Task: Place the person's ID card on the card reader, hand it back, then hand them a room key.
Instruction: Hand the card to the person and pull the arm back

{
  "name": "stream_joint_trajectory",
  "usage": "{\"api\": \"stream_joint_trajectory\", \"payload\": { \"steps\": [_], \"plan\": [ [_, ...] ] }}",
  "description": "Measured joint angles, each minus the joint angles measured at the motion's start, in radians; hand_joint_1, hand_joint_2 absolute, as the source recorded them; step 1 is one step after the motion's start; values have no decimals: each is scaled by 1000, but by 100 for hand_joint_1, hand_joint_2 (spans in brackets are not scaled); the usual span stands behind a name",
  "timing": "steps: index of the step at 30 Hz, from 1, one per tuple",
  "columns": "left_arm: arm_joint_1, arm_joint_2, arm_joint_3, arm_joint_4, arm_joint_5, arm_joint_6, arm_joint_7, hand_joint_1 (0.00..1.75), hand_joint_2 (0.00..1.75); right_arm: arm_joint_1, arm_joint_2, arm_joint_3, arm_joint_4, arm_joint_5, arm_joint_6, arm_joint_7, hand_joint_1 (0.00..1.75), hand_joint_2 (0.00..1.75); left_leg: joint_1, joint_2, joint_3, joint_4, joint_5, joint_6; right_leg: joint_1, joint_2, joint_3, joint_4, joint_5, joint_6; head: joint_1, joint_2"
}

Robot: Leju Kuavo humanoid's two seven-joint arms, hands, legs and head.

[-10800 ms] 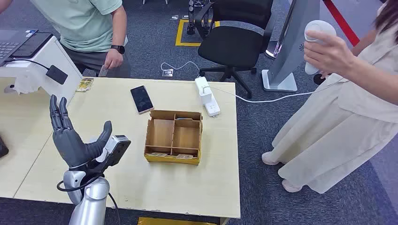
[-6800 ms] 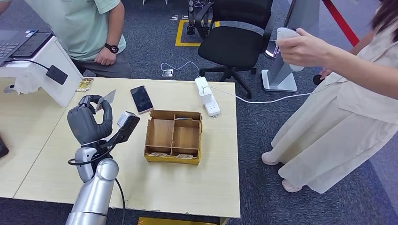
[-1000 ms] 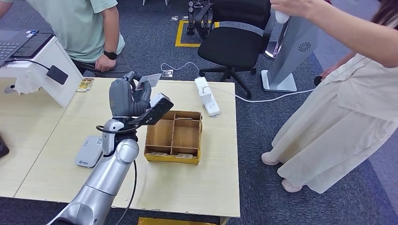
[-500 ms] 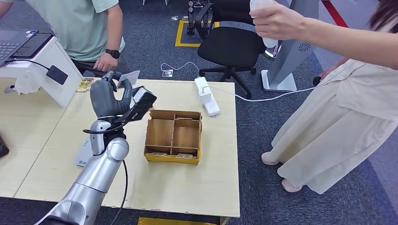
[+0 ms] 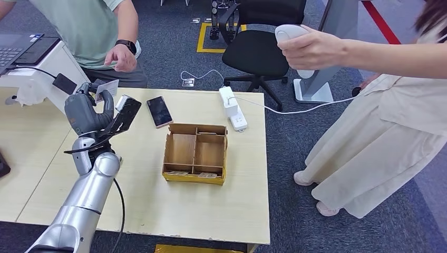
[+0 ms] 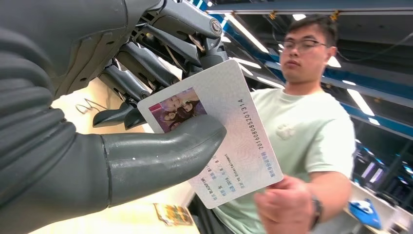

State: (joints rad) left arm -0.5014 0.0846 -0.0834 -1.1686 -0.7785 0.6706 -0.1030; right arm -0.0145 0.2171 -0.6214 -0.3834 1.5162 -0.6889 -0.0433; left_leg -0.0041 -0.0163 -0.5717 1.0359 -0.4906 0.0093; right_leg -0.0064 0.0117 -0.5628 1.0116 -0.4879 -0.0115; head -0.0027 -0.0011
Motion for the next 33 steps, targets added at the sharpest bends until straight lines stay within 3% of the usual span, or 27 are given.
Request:
{"api": "stream_joint_trajectory", "payload": {
  "steps": [12, 33],
  "plan": [
    [50, 24, 160, 14, 22, 0, -27, 175, 175, 5, 0, 0, 0, -3, 0, 1, 0, 0, 0, 0, 0, 0, 0, 0, 0, 0, 0, 0, 0, 0, 0, 0],
    [81, 31, 193, 14, 35, -2, -22, 175, 175, 9, 0, -1, 0, 0, 0, 1, 0, 0, 0, 0, 0, 0, 0, 0, 0, 0, 0, 0, 0, 0, 0, 0]
  ]
}}
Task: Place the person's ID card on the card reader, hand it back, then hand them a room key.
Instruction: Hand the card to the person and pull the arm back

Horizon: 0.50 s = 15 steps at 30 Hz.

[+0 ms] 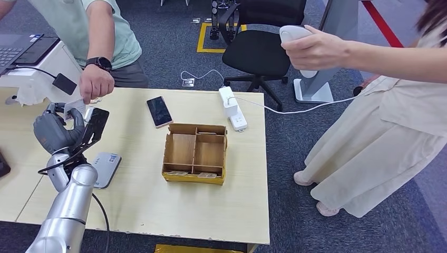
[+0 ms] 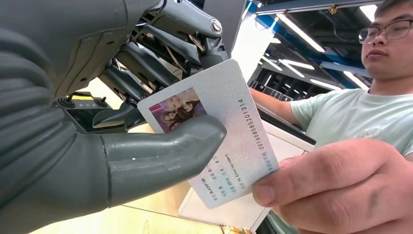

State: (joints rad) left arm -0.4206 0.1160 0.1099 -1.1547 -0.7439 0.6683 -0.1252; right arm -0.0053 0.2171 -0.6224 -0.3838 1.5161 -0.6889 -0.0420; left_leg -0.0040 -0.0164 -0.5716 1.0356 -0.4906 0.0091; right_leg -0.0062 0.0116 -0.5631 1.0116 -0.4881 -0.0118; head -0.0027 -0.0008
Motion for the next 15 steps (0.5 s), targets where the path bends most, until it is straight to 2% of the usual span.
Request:
{"api": "stream_joint_trajectory", "payload": {
  "steps": [9, 10, 11, 13, 14, 15],
  "plan": [
    [0, -9, 0, 0, 29, -4, -11, 175, 175, 0, 0, -3, -2, 2, 0, 0, 0, 0, 0, 0, 0, 0, 0, 0, 0, 0, 0, 0, 0, 0, 0, 0],
    [0, -11, 0, 0, 31, -4, -11, 169, 175, 0, 0, -3, -2, 2, 0, 0, 0, 0, 0, 0, 0, 0, 0, 0, 0, 0, 0, 0, 0, 0, 0, 0],
    [0, -12, 0, 0, 32, -4, -11, 135, 175, 0, 0, -3, -2, 3, 0, 0, 0, 0, 0, 0, 0, 0, 0, 0, 0, 0, 0, 0, 0, 0, 0, 0],
    [0, -14, 0, 0, 34, -4, -11, 48, 175, 0, 0, -3, -2, 3, 0, 0, 0, 0, 0, 0, 0, 0, 0, 0, 0, 0, 0, 0, 0, 0, 0, 0],
    [0, -15, 0, 0, 35, -4, -12, 10, 175, 0, 0, -3, -2, 3, 0, 0, 0, 0, 0, 0, 0, 0, 0, 0, 0, 0, 0, 0, 0, 0, 0, 0],
    [0, -16, 0, 0, 37, -4, -14, 0, 175, 0, 0, -4, -2, 3, 0, 0, 0, 0, 0, 0, 0, 0, 0, 0, 0, 0, 0, 0, 0, 0, 0, 0]
  ]
}}
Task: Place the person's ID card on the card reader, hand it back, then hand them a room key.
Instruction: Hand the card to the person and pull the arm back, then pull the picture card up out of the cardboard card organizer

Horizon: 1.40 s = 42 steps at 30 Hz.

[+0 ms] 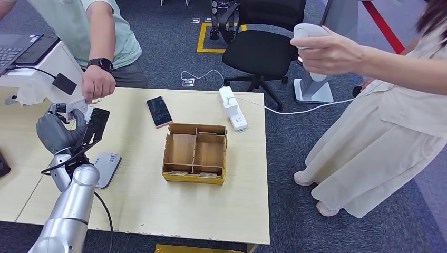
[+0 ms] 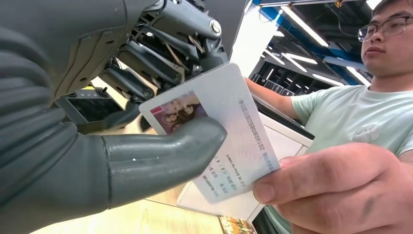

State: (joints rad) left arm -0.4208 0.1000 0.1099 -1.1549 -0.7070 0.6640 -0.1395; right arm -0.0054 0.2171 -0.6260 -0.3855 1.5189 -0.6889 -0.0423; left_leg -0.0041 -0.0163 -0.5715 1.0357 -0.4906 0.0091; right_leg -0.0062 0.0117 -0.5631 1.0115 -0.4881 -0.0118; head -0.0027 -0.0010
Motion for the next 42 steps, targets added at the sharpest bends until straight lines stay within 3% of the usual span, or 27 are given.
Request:
{"api": "stream_joint_trajectory", "payload": {
  "steps": [13, 23, 42],
  "plan": [
    [66, -3, 0, -88, 26, 7, -80, 0, 175, 2, 0, -6, -6, 3, 0, -12, 0, 0, 0, 0, 0, 0, 0, 0, 0, 0, 0, 0, 0, 0, 0, 0],
    [145, -3, 0, -186, 35, 4, -89, 0, 175, 9, 0, -23, -12, -3, 0, -18, 0, 0, 0, 0, 0, 0, 0, 0, 0, 0, 0, 0, 0, 0, 0, 0],
    [353, -2, -5, -375, -37, -23, -135, 0, 175, 26, 0, -60, -24, -8, 0, -37, 0, 0, 0, 0, 0, 0, 0, 0, 0, 0, 0, 0, 0, 0, 0, 0]
  ]
}}
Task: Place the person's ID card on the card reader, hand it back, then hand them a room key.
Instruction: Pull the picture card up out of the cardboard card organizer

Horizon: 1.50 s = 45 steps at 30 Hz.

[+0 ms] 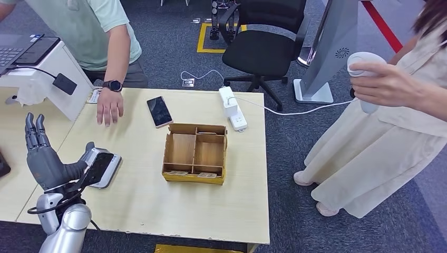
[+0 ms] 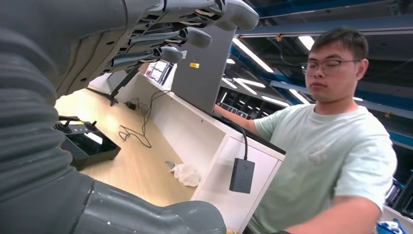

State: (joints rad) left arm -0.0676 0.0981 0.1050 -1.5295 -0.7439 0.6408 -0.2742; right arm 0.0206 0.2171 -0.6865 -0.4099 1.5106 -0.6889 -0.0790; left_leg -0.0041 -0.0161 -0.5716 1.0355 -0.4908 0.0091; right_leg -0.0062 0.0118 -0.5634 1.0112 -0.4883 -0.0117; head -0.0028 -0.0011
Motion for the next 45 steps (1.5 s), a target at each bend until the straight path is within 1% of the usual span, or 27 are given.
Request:
{"api": "stream_joint_trajectory", "payload": {
  "steps": [8, 18, 27, 36, 40, 45],
  "plan": [
    [75, -1, -16, -52, -57, -17, -6, 0, 175, 2, 0, -24, -3, 4, 0, -16, 0, 0, 0, 0, 0, 0, 0, 0, 0, 0, 0, 0, 0, 0, 0, 0],
    [146, 5, -75, -85, -197, -32, -7, 0, 175, 2, 0, -60, -4, 18, 0, -20, 0, 0, 0, 0, 0, 0, 0, 0, 0, 0, 0, 0, 0, 0, 0, 0],
    [174, 34, -126, -86, -276, -54, -5, 0, 175, 2, 0, -74, -4, 23, 0, -29, 0, 0, 0, 0, 0, 0, 0, 0, 0, 0, 0, 0, 0, 0, 0, 0],
    [184, 55, -160, -86, -286, -68, -2, 0, 175, 2, 0, -84, -4, 24, 0, -32, 0, 0, 0, 0, 0, 0, 0, 0, 0, 0, 0, 0, 0, 0, 0, 0],
    [187, 69, -192, -85, -321, -107, -2, 0, 175, 1, 0, -87, -4, 26, 0, -37, 0, 0, 0, 0, 0, 0, 0, 0, 0, 0, 0, 0, 0, 0, 0, 0],
    [187, 88, -256, -67, -353, -167, 2, 0, 175, -3, 0, -90, -3, 31, 0, -45, 0, 0, 0, 0, 0, 0, 0, 0, 0, 0, 0, 0, 0, 0, 0, 0]
  ]
}}
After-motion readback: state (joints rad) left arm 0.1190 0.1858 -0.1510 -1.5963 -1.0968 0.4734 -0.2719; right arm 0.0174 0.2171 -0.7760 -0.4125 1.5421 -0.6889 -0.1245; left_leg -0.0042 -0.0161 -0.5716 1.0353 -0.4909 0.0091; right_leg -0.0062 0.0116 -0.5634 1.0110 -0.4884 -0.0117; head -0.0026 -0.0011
